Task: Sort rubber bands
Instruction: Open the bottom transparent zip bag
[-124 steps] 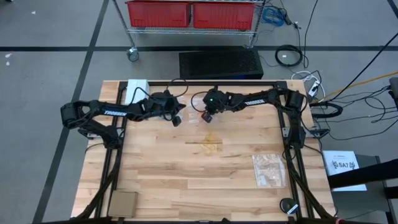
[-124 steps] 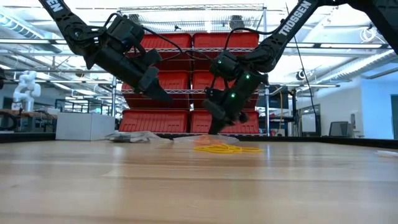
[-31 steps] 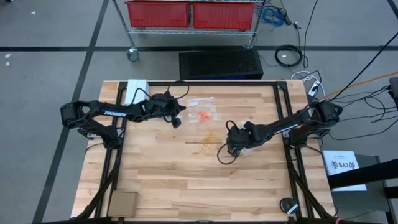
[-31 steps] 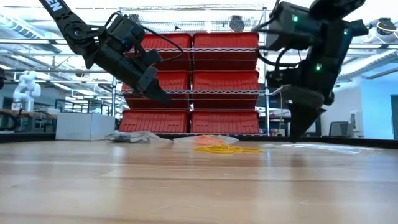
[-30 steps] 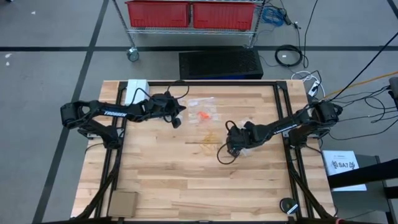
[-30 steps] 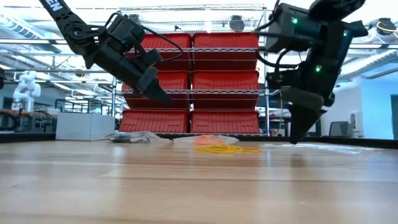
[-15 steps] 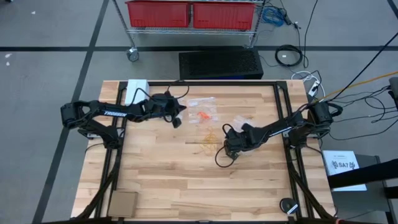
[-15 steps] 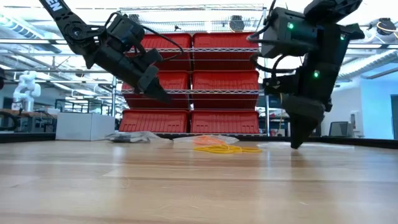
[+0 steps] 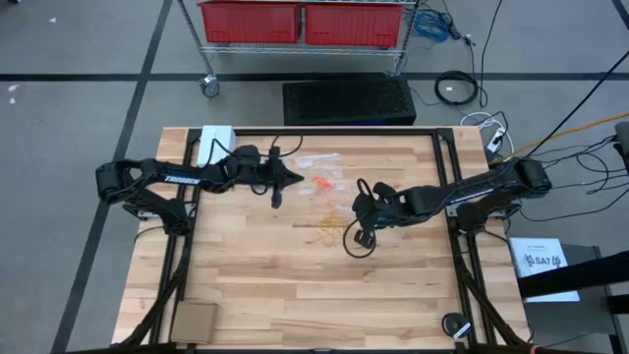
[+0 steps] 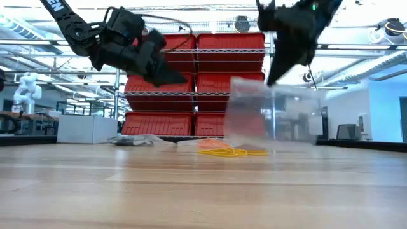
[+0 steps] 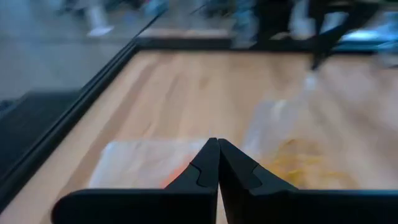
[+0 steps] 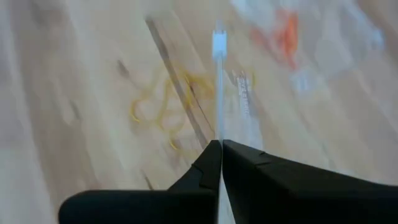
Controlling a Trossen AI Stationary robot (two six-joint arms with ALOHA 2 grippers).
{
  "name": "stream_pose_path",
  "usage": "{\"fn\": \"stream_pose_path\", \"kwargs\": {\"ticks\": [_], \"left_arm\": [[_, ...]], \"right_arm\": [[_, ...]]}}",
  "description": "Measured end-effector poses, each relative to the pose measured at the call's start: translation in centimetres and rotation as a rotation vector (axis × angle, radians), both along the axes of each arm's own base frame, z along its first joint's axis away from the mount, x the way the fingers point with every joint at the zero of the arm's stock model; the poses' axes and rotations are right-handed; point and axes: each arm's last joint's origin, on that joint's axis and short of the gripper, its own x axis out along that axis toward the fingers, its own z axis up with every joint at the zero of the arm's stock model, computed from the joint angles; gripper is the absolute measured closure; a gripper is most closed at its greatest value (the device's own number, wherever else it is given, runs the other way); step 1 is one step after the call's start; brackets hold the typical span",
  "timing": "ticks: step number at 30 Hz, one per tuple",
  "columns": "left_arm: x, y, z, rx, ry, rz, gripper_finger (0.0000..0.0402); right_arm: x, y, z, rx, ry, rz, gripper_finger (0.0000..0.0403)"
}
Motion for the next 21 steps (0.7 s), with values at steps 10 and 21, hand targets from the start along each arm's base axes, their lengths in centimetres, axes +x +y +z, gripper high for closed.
{"fn": "stream_pose_path", "kwargs": {"ticks": [10, 21], "left_arm": [[1.7, -3.5, 2.3, 0.021, -0.189, -0.23, 0.029], [2.7, -5.7, 3.1, -0.007, -0.166, -0.261, 0.0263]], "right_arm": [[0.6, 0.1, 4.0, -0.046, -0.11, 0.122, 0.0403], [1.3, 0.3, 6.1, -0.092, -0.175, 0.191, 0.0403]]}}
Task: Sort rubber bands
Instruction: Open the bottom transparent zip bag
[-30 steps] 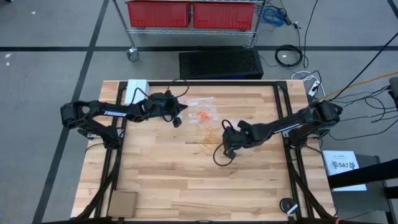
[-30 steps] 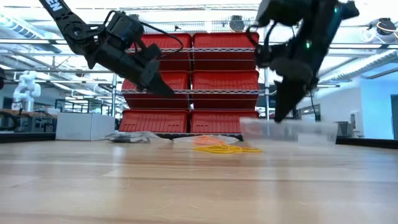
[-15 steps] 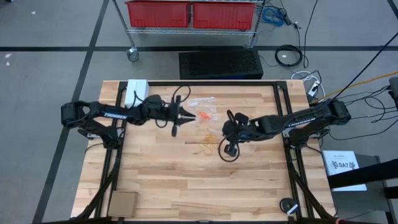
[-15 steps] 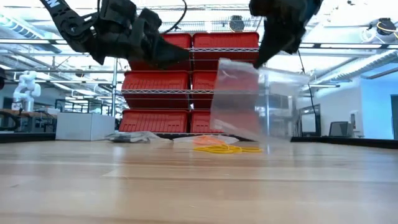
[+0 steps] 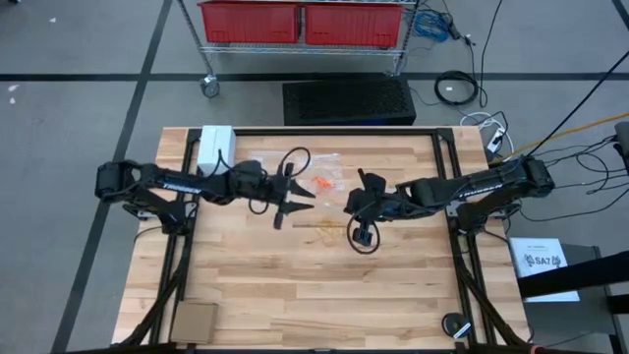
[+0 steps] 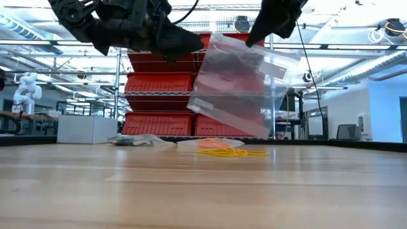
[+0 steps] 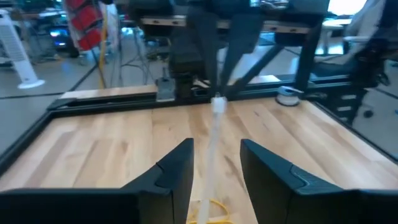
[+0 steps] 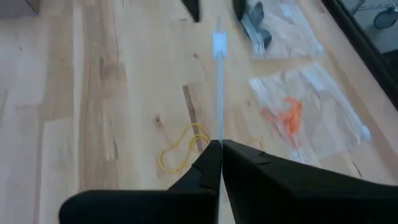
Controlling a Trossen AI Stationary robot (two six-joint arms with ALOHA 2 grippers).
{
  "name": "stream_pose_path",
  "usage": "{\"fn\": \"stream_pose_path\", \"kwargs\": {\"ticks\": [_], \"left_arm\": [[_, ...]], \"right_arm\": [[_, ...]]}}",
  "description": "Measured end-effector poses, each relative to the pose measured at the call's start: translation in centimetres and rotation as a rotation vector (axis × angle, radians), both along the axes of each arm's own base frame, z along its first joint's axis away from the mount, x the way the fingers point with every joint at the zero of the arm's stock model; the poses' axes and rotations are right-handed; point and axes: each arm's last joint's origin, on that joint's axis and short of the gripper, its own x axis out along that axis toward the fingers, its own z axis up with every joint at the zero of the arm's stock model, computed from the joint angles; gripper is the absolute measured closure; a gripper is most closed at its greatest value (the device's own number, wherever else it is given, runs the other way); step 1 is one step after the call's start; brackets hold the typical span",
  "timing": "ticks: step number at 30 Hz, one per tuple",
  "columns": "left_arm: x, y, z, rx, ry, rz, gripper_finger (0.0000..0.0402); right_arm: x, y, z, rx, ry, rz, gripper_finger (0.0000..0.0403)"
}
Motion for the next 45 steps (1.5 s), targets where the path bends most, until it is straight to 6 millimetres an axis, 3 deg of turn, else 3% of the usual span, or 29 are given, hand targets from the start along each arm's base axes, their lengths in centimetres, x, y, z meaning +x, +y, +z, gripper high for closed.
{"fn": "stream_pose_path", "kwargs": {"ticks": [7, 15, 20, 25, 33, 45], "left_arm": [[0.5, 0.1, 0.6, -0.002, -0.013, 0.019, 0.0263], [2.3, -0.2, -0.5, -0.009, 0.076, -0.002, 0.0262], [2.7, -0.1, 0.1, -0.006, 0.061, -0.004, 0.0267], [2.9, -0.1, 0.3, -0.003, 0.053, -0.003, 0.0299], [2.9, -0.3, 0.3, 0.083, 0.041, -0.022, 0.0391], [2.9, -0.6, 0.1, 0.091, 0.053, -0.035, 0.0399]], "right_arm": [[0.0, 0.0, 0.0, -0.005, 0.002, 0.006, 0.0403], [0.0, 0.0, 0.0, -0.011, 0.003, 0.011, 0.0403], [0.0, 0.0, 0.0, -0.015, 0.005, 0.016, 0.0403], [0.0, 0.0, 0.0, -0.016, 0.006, 0.017, 0.0403], [0.0, 0.0, 0.0, -0.019, 0.007, 0.019, 0.0403], [0.1, 0.0, 0.1, -0.021, -0.006, 0.017, 0.0387]]}}
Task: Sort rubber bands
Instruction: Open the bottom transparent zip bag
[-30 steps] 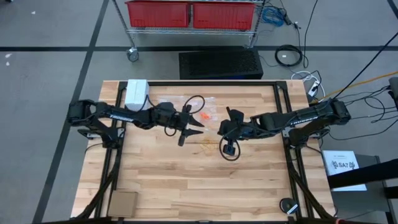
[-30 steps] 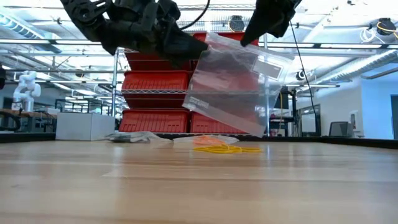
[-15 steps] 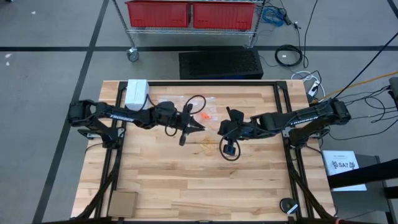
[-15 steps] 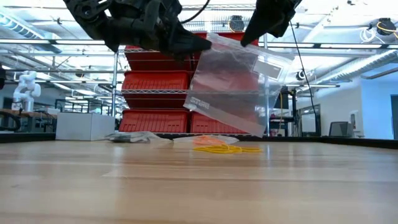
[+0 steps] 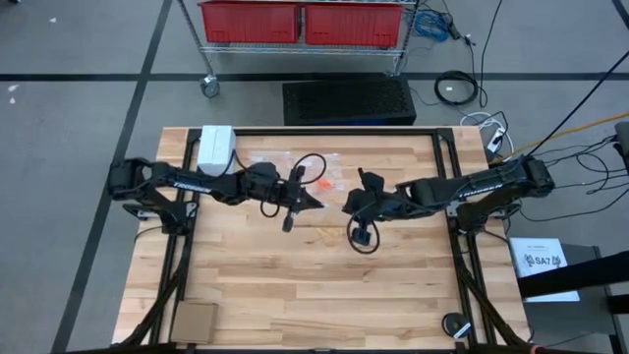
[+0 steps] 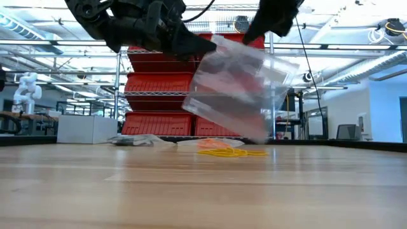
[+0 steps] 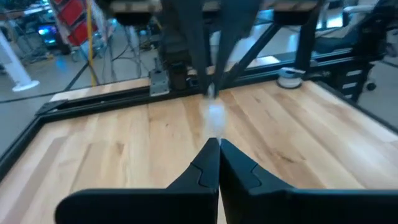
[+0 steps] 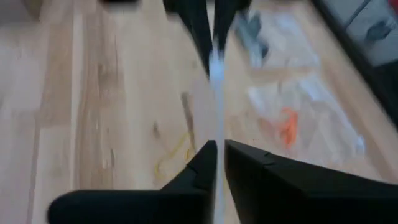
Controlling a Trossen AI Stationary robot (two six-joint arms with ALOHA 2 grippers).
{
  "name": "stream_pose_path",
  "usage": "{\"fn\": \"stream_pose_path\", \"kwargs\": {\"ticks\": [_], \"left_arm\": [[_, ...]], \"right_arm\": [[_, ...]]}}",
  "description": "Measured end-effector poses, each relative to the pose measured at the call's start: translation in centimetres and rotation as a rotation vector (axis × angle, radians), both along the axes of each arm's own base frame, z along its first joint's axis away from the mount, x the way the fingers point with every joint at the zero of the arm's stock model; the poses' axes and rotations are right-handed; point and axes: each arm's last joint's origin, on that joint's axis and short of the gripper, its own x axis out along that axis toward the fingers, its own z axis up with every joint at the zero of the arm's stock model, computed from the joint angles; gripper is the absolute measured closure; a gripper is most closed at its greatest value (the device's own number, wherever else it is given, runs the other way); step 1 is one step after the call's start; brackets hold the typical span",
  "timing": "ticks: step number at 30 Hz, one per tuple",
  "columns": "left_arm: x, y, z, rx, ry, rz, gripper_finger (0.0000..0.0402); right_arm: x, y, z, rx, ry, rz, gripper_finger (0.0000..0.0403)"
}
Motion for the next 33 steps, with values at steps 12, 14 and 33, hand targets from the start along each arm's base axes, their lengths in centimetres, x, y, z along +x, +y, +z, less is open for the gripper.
{"fn": "stream_pose_path", "kwargs": {"ticks": [12, 14, 33], "left_arm": [[0.0, 0.1, -0.2, 0.013, 0.017, 0.043, 0.04], [0.0, 0.2, -0.2, 0.015, 0.022, 0.058, 0.0401], [0.0, 0.3, -0.3, 0.018, 0.034, 0.093, 0.0401]], "right_arm": [[2.4, -1.5, 0.4, -0.05, -0.16, 0.001, 0.0278], [2.9, -1.7, -0.2, -0.039, -0.142, 0.007, 0.0273], [3.4, -1.9, -1.4, -0.063, -0.093, -0.03, 0.0393]]}}
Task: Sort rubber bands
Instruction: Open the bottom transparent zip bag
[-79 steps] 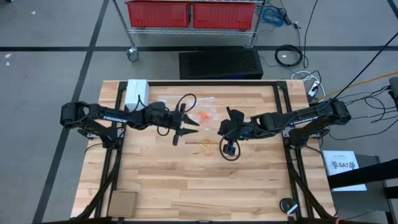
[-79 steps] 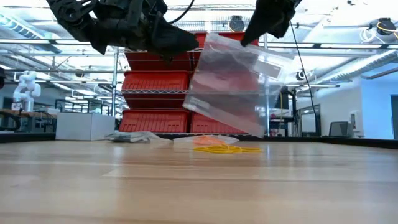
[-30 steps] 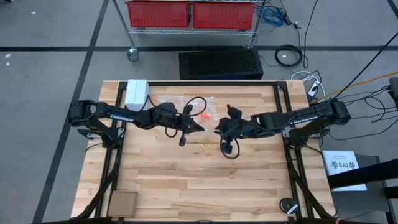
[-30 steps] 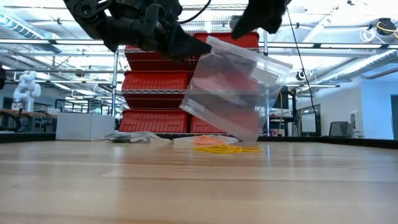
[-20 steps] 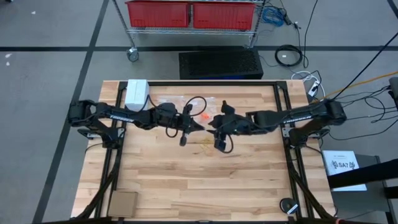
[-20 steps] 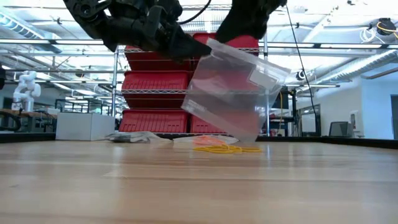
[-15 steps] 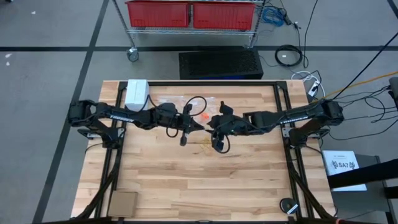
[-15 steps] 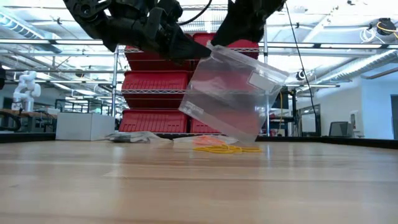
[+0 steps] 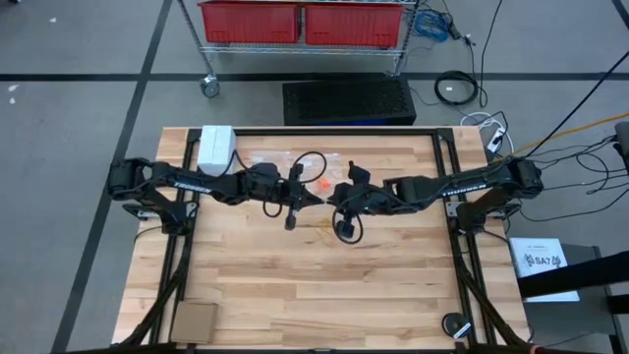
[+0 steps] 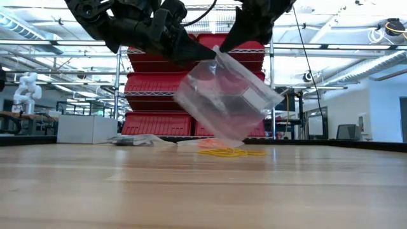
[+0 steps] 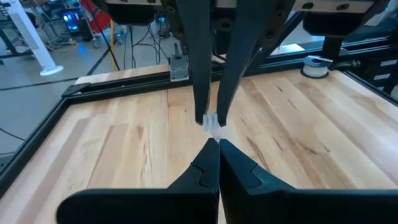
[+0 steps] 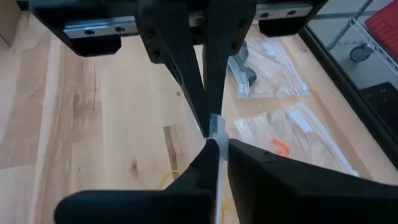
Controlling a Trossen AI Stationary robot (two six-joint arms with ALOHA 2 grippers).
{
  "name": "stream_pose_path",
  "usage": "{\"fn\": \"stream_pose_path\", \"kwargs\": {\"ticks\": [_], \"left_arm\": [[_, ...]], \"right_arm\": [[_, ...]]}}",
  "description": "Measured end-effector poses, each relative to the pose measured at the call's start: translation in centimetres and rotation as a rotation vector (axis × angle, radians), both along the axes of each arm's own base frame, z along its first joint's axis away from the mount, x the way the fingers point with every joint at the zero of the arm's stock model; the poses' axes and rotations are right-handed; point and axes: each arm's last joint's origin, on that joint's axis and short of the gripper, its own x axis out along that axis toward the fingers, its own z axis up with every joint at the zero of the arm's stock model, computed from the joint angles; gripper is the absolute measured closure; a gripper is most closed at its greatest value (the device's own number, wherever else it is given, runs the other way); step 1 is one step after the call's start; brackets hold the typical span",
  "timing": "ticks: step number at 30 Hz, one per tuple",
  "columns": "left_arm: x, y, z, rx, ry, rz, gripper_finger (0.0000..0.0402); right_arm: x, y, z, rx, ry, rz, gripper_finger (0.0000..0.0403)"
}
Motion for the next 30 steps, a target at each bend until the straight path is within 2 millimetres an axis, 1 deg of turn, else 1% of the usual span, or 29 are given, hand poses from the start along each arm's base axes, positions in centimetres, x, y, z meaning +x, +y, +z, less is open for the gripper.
{"fn": "stream_pose_path", "kwargs": {"ticks": [7, 17, 21, 24, 28, 30], "left_arm": [[0.0, 0.2, 0.0, 0.004, 0.0, 0.023, 0.0401], [-0.1, 0.6, 0.0, -0.002, -0.001, 0.044, 0.0401], [-0.1, 0.6, 0.0, -0.002, -0.001, 0.043, 0.0401], [-0.1, 0.6, 0.0, -0.002, 0.0, 0.043, 0.0401], [-0.1, 0.6, 0.0, -0.002, 0.001, 0.043, 0.0401], [-0.1, 0.6, 0.0, -0.002, 0.001, 0.043, 0.0401]], "right_arm": [[-0.4, 0.2, -0.2, 0.008, 0.036, -0.003, 0.0401], [-1.4, 1.4, -1.0, 0.058, 0.145, -0.022, 0.0401], [-1.4, 1.8, -0.9, 0.028, 0.123, -0.048, 0.0403], [-1.3, 1.8, -0.1, -0.018, 0.097, -0.074, 0.0387], [-1.0, 1.7, 1.0, -0.044, 0.062, -0.082, 0.0347], [-0.8, 1.5, 1.3, -0.049, 0.043, -0.08, 0.0326]]}}
